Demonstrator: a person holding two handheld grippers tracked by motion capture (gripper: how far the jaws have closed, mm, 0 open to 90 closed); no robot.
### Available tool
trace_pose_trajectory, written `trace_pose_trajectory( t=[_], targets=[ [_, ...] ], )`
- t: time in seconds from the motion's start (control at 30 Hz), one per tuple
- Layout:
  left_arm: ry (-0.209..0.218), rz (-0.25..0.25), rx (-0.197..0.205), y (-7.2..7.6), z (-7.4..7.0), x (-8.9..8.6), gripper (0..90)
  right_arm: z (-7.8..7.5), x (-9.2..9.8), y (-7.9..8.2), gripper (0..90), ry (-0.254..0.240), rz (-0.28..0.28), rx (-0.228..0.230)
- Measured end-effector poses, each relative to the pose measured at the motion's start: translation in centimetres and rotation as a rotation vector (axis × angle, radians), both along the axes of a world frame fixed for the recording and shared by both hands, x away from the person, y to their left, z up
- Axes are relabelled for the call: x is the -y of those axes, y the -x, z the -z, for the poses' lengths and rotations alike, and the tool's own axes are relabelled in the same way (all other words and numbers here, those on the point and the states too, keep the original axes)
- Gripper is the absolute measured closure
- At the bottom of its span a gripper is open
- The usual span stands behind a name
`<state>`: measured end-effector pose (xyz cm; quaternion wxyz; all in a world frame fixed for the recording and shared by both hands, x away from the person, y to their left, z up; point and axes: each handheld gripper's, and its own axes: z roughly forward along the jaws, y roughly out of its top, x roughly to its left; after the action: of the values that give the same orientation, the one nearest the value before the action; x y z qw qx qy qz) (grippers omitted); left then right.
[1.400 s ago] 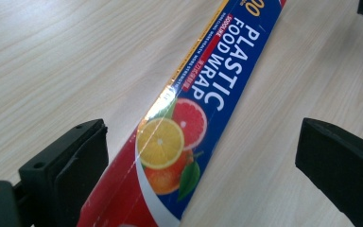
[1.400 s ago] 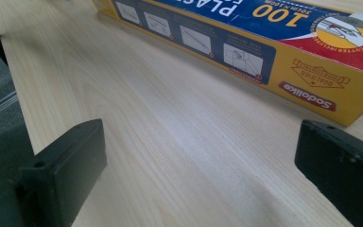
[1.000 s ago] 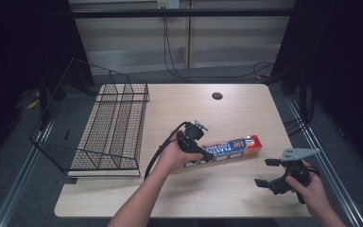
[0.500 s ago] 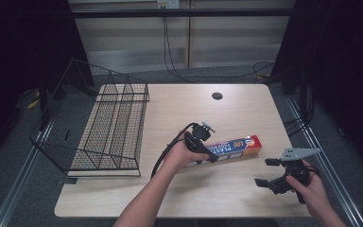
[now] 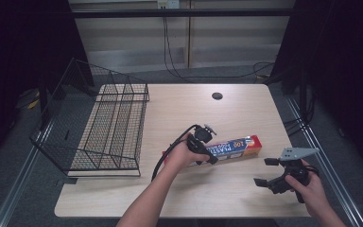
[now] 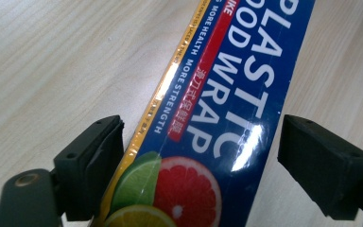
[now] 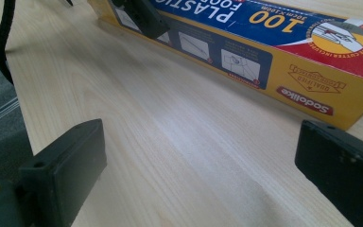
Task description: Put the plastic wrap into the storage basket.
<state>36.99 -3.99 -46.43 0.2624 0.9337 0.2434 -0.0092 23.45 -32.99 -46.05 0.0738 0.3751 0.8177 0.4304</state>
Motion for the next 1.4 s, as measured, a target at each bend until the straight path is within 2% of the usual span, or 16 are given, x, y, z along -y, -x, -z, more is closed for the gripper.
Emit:
trace_pose_trajectory(
  t=[0.07, 0.13, 0.27, 0.33, 0.5, 0.53, 0.57, 0.8, 0.9, 1.0, 1.1, 1.23, 1.3, 1.33, 1.37, 1.4],
  targets=[
    [-0.008, 0.001, 0.013, 0.2, 0.1, 0.1, 16.7, 0.0, 0.0, 0.0, 2.6, -0.002, -0.001, -0.002],
    [-0.038, 0.015, 0.018, 0.3, -0.1, 0.1, 19.4, 0.1, -0.1, 0.0, 2.6, -0.003, -0.004, -0.001],
    [-0.032, 0.005, -0.015, 0.5, -0.3, -0.1, 27.6, 0.1, -0.1, -0.1, 2.6, 0.0, -0.004, 0.002],
    [-0.008, -0.001, -0.035, 0.3, -0.2, 0.0, 27.3, 0.1, -0.2, -0.1, 2.6, -0.006, -0.008, 0.001],
    [-0.016, 0.014, -0.04, 0.1, 0.1, 0.4, 27.4, 0.2, -0.3, -0.2, 2.6, -0.004, -0.01, -0.002],
    [-0.036, 0.032, -0.05, 0.0, 0.0, 0.4, 27.7, 0.2, -0.3, -0.2, 2.6, -0.003, -0.012, -0.002],
    [-0.008, 0.009, -0.05, 0.0, 0.1, 0.6, 27.7, 0.2, -0.3, -0.2, 2.6, -0.004, -0.011, -0.003],
    [-0.064, 0.057, -0.05, -0.5, 0.1, 1.8, 29.1, 0.3, -0.3, -0.3, 2.6, -0.009, -0.013, -0.006],
    [-0.09, 0.059, -0.035, -0.3, 0.0, 2.2, 31.2, 0.2, -0.2, -0.3, 2.6, -0.014, -0.014, -0.003],
    [-0.105, 0.062, -0.04, 0.1, -0.1, 2.4, 33.3, 0.1, 0.0, -0.3, 2.6, -0.028, -0.008, -0.002],
    [-0.122, 0.056, -0.059, 0.4, -0.4, 2.6, 35.0, 0.2, 0.1, -0.3, 2.6, -0.033, -0.007, -0.005],
    [-0.132, 0.008, -0.091, 0.6, -0.9, 2.5, 39.6, 0.2, 0.0, -0.3, 2.6, -0.033, -0.008, -0.007],
    [-0.152, -0.01, -0.116, 0.5, -1.1, 2.2, 40.7, 0.1, 0.0, -0.3, 2.6, -0.034, -0.011, -0.006],
    [-0.155, -0.001, -0.111, 0.5, -1.3, 2.0, 40.8, 0.1, 0.0, -0.3, 2.6, -0.035, -0.011, -0.004],
    [-0.148, -0.027, -0.116, 0.6, -1.4, 1.8, 41.0, 0.1, 0.0, -0.3, 2.6, -0.035, -0.009, -0.002],
    [-0.162, -0.028, -0.126, 0.4, -1.7, 1.5, 41.0, 0.1, 0.1, -0.3, 2.6, -0.039, -0.008, -0.003]
  ],
)
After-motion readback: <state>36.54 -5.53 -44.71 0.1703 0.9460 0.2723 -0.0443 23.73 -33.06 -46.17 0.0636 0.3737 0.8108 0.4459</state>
